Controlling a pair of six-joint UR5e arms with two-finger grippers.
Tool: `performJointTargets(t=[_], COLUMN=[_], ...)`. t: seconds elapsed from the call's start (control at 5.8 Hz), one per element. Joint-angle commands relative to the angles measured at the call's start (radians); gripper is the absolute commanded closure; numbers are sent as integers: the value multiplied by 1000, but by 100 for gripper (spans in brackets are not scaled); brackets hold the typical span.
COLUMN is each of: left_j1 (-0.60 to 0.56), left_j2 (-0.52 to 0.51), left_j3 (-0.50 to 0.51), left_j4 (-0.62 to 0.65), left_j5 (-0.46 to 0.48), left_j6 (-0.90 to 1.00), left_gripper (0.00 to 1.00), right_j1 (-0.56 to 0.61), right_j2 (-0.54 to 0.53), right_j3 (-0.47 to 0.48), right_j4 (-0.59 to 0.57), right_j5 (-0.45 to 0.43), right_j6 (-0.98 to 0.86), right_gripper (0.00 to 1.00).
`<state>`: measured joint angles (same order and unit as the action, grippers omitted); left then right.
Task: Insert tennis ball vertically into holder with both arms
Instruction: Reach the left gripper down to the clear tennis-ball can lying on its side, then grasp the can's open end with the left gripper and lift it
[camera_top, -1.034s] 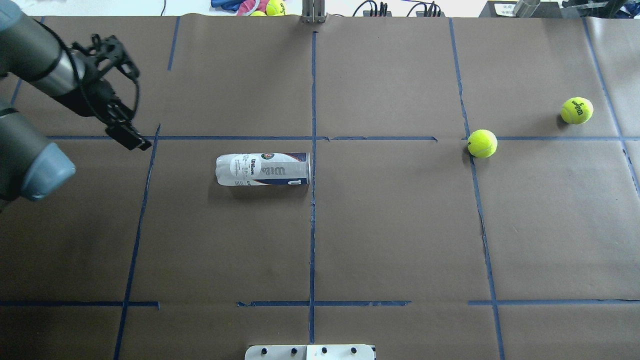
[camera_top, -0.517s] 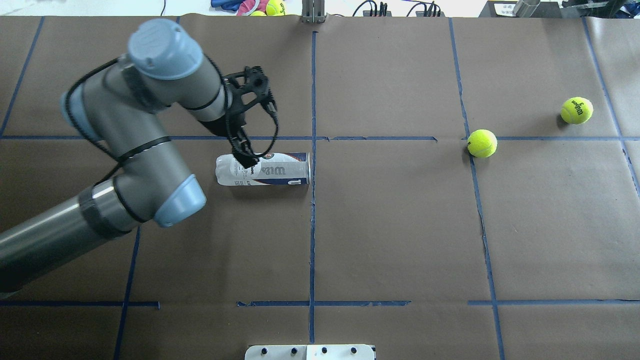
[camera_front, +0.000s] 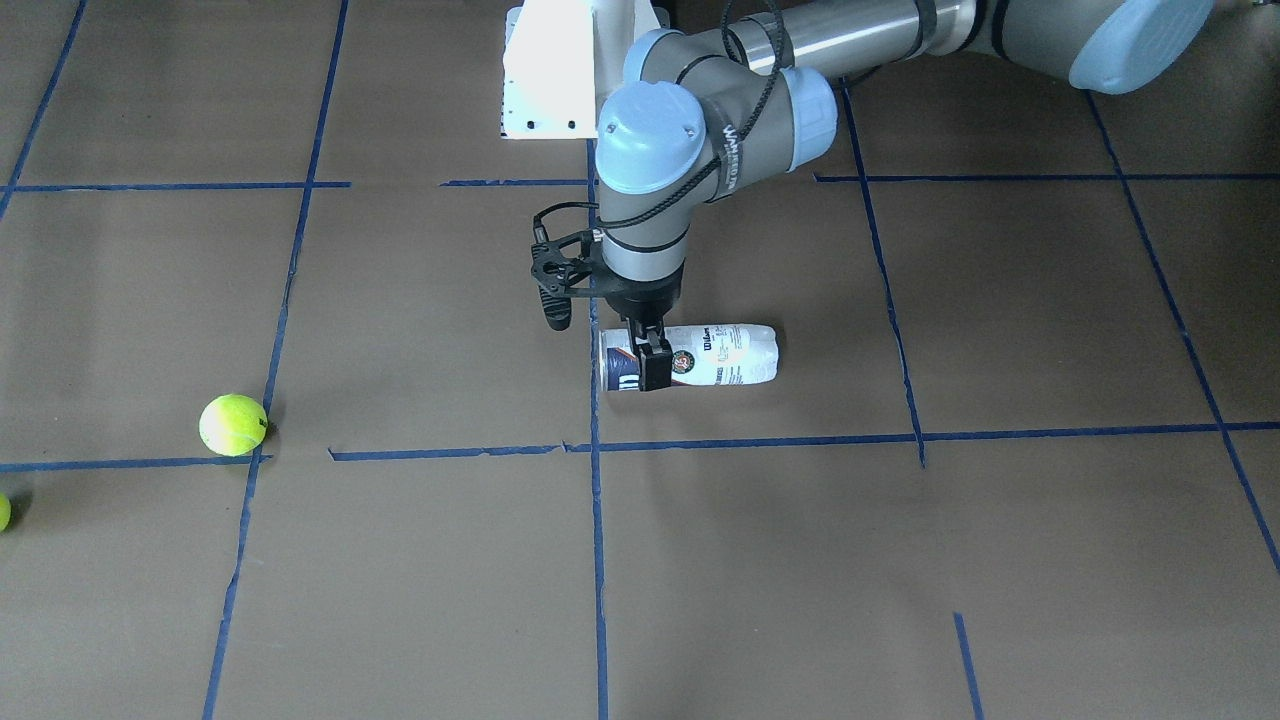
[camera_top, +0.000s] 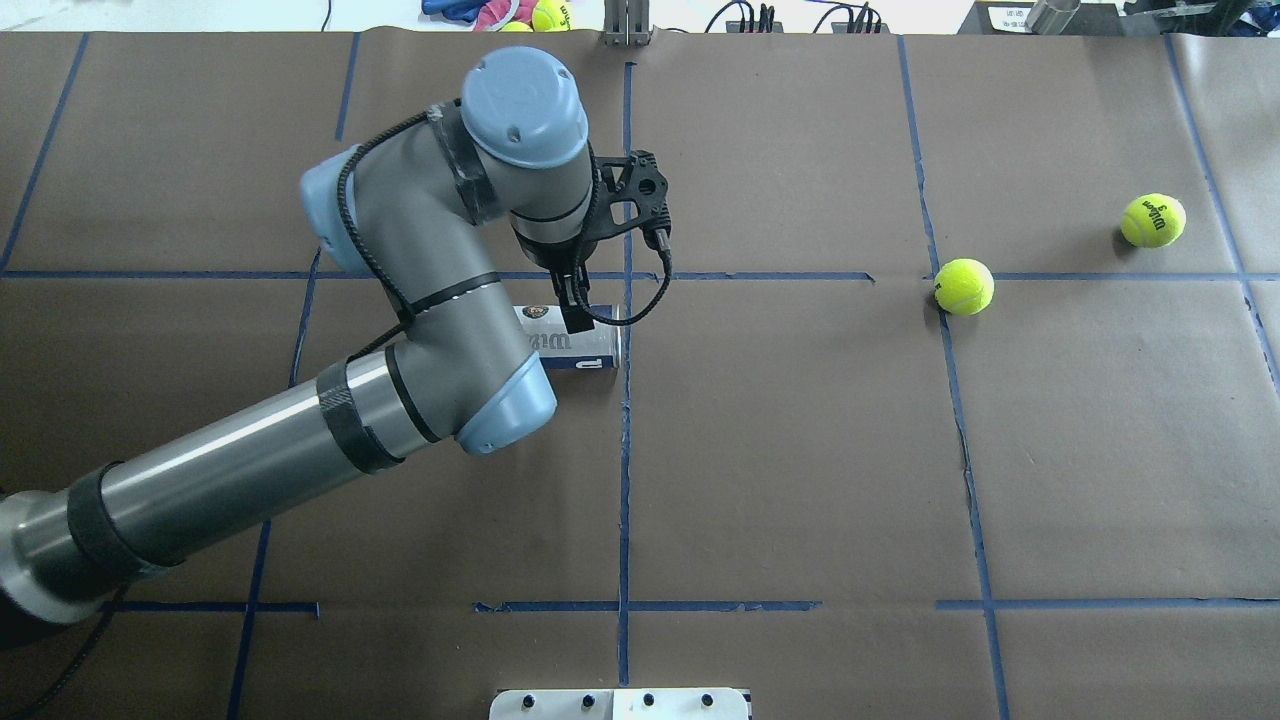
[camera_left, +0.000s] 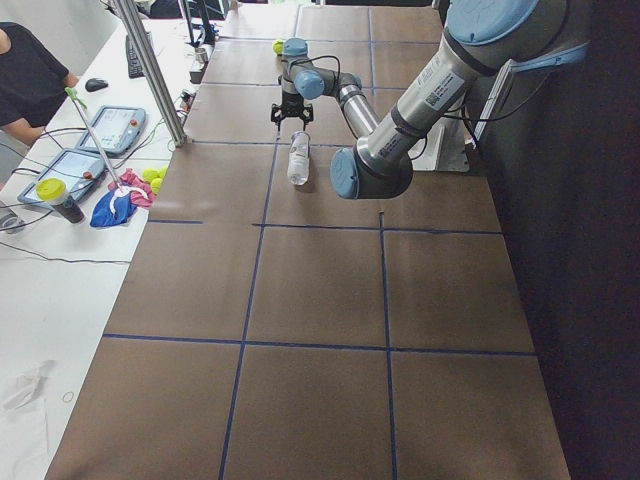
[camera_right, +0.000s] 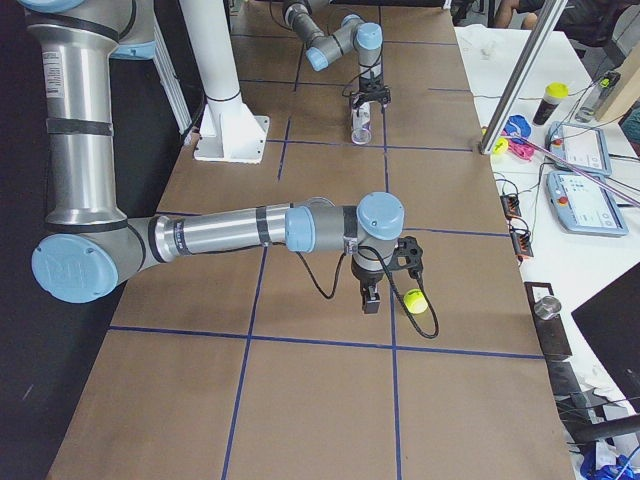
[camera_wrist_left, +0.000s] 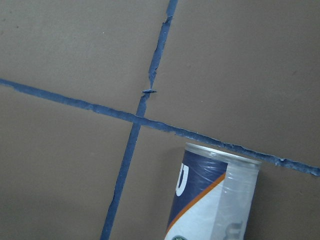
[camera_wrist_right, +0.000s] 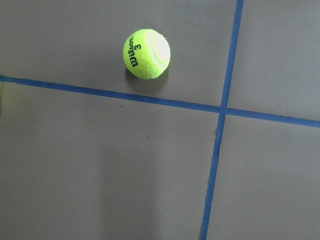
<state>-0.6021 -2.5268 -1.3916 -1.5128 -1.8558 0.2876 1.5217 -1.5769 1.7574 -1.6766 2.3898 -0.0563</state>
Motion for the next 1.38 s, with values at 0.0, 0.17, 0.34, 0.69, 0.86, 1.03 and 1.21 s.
performJointTargets(t=[0.0,0.17,0.34,0.69,0.86,1.03,1.21], left_j1=[57,86,106,107,113,116,116], left_j2=[-55,-58,-53,-49,-43,-14,-10], left_j3=[59,66,74,89,138,147,148], left_j4=[91,83,76,50,1,-70,-72], left_j5=[88,125,163,188,228,228,230], left_j6=[83,73,71,68,55,35,36], left_gripper=[0,0,0,0,1,1,2], right_j1=[0,0,0,0,0,0,0], right_j2=[2,2,2,2,2,2,2], right_j3=[4,2,4,5,4,4,2], right_j4=[0,0,0,0,0,0,0], right_j5=[0,0,2,2,2,2,2], right_j6=[1,0,0,0,0,0,0], right_gripper=[0,0,0,0,0,0,0])
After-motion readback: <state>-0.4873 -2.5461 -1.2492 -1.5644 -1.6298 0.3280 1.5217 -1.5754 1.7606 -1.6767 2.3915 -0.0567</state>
